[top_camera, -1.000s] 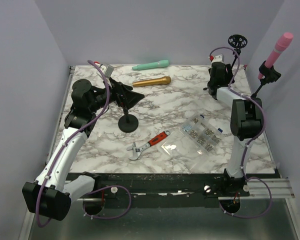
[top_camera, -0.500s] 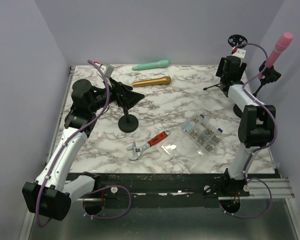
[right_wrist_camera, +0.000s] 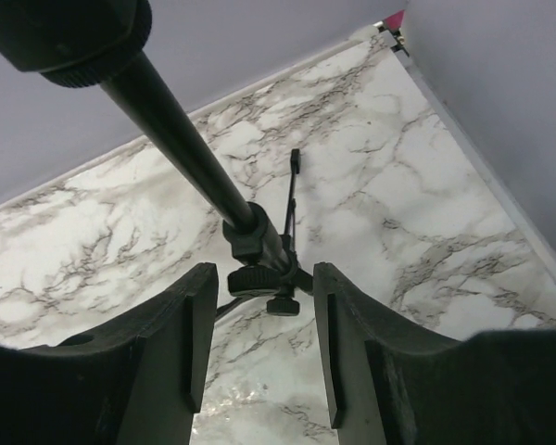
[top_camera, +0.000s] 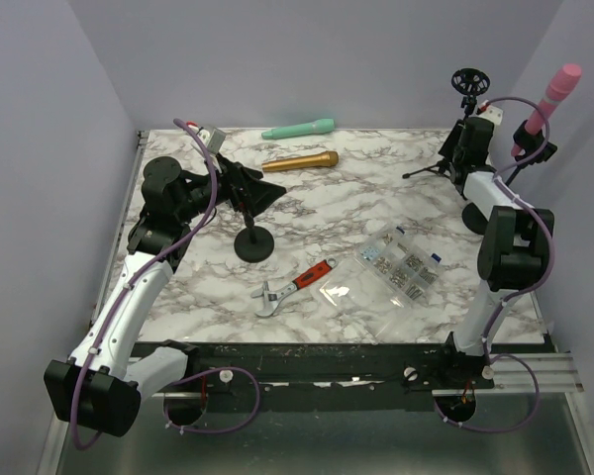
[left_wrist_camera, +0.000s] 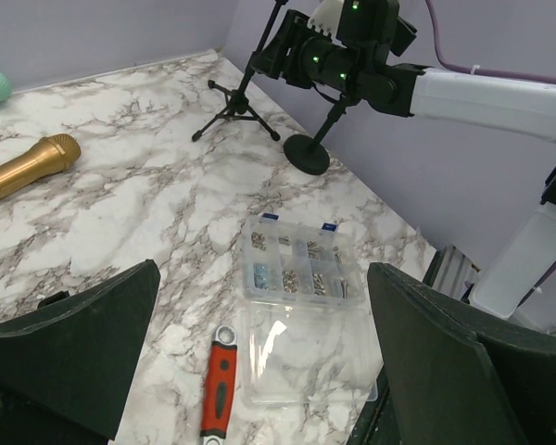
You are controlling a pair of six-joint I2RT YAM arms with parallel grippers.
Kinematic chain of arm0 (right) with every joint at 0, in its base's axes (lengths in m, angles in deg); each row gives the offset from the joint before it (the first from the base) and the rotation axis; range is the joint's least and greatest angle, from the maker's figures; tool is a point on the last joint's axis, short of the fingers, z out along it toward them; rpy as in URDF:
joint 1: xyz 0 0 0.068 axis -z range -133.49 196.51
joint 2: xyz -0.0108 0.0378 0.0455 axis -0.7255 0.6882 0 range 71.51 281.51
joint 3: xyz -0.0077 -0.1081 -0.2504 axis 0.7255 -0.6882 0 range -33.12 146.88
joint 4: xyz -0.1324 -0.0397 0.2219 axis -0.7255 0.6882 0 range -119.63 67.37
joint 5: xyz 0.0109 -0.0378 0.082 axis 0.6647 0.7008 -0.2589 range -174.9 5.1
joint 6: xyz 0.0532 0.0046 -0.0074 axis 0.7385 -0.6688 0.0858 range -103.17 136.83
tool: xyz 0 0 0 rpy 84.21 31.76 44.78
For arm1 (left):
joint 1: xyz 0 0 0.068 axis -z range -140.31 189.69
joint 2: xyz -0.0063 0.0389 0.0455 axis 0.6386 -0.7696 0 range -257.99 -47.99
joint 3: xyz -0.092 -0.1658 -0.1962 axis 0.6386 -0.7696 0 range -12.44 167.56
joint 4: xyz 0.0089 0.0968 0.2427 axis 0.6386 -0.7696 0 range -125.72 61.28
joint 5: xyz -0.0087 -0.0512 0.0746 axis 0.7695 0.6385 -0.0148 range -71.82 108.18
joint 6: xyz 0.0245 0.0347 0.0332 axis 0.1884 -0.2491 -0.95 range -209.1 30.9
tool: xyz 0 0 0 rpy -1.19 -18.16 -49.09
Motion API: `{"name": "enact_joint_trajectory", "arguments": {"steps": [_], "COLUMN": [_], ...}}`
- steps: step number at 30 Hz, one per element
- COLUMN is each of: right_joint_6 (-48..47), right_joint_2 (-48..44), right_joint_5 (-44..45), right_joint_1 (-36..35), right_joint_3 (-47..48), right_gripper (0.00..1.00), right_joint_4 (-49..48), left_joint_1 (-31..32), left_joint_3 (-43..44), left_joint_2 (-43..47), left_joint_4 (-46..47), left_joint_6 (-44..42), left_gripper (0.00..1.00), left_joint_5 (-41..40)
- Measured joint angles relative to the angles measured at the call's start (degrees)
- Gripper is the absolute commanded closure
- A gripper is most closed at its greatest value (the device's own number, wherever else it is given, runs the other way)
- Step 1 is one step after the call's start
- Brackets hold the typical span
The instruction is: Remove the microphone from the stand
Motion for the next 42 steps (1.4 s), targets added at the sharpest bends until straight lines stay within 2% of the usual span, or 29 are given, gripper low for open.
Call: {"name": "enact_joint_trajectory", "arguments": {"steps": [2, 4, 7, 9, 16, 19, 24, 29, 31, 32, 34, 40, 42], "right_joint_6": [0.2, 0.2, 0.1, -0.2, -6.9, -17.2, -40.6, -50.9, -52.6, -53.0, -53.3, -48.2, -44.9], "right_joint_2": [0.1, 0.4, 1.0, 1.1, 1.8, 3.1, 8.7, 10.0, 10.3, 10.5, 10.5, 10.2, 9.1], "right_joint_5": [-0.6, -1.4, -2.1, -2.5, 0.5, 8.0, 23.9, 27.4, 27.7, 27.8, 27.9, 27.4, 26.6], "right_joint_1": [0.0, 0.0, 0.2, 0.2, -0.7, -3.1, -8.6, -10.0, -10.1, -10.2, -10.4, -10.4, -10.4], "right_joint_3": [0.0, 0.0, 0.1, 0.3, 1.8, 1.9, 1.5, 1.3, 1.4, 1.4, 1.4, 1.2, 0.9], "right_gripper": [0.59, 0.7, 0.92, 0.99, 0.99, 0.99, 0.99, 0.99, 0.92, 0.8, 0.63, 0.37, 0.34], "right_joint_4": [-0.4, -0.8, -1.1, -0.9, 0.4, -1.9, -13.9, -17.3, -17.8, -18.1, -18.3, -15.6, -13.0], "left_joint_1": [0.0, 0.0, 0.0, 0.0, 0.0, 0.0, 0.0, 0.2, 0.3, 0.4, 0.4, 0.4, 0.4], "left_joint_3": [0.0, 0.0, 0.0, 0.0, 0.0, 0.0, 0.0, 0.0, 0.0, 0.0, 0.0, 0.0, 0.0], "left_joint_2": [0.0, 0.0, 0.0, 0.0, 0.0, 0.0, 0.0, 0.0, -0.1, -0.1, -0.3, -0.4, -0.4], "left_joint_4": [-0.1, -0.3, -0.6, -0.9, -1.2, -1.2, -1.2, -1.2, -1.2, -1.2, -1.2, -1.2, -1.2], "left_joint_6": [0.0, 0.0, 0.0, 0.0, 0.0, 0.0, 0.0, 0.0, 0.0, 0.0, 0.0, 0.0, 0.0], "left_gripper": [0.01, 0.02, 0.01, 0.01, 0.01, 0.01, 0.02, 0.01, 0.01, 0.01, 0.01, 0.01, 0.01], "left_joint_5": [0.0, 0.0, 0.0, 0.0, 0.0, 0.0, 0.0, 0.0, 0.0, 0.0, 0.0, 0.0, 0.0]}}
